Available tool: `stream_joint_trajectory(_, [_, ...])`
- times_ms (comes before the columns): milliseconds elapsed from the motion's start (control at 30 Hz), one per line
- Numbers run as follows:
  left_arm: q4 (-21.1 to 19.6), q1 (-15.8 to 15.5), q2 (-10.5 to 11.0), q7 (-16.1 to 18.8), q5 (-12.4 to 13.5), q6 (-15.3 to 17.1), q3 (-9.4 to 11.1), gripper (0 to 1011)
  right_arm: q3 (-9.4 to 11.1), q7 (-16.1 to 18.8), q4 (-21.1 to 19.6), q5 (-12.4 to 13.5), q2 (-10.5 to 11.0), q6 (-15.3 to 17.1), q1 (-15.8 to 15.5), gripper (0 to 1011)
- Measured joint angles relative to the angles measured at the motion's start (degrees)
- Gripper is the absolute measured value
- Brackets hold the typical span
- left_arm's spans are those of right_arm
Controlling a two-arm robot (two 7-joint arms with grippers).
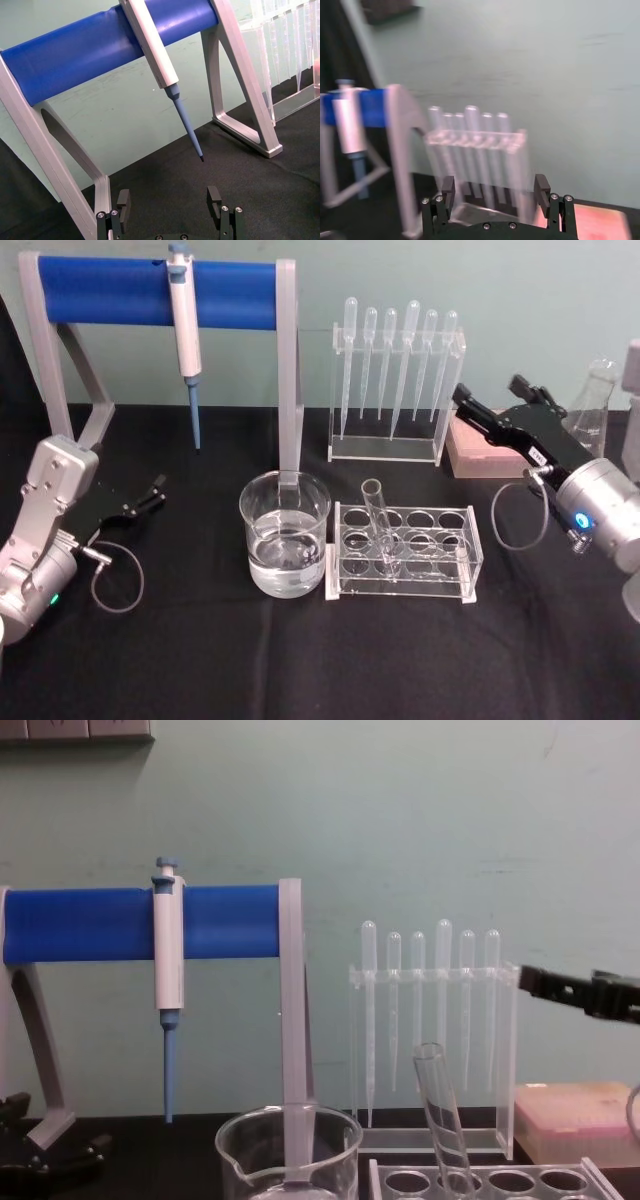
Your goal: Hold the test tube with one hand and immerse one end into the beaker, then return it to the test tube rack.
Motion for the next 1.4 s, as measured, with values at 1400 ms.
stream_joint_trajectory(1400, [0.00,0.00,0.00,0.00,0.00,0.00,0.00,1000,0.97,-9.85,6.64,-9.97,-5.49,-3.72,-0.43,1002])
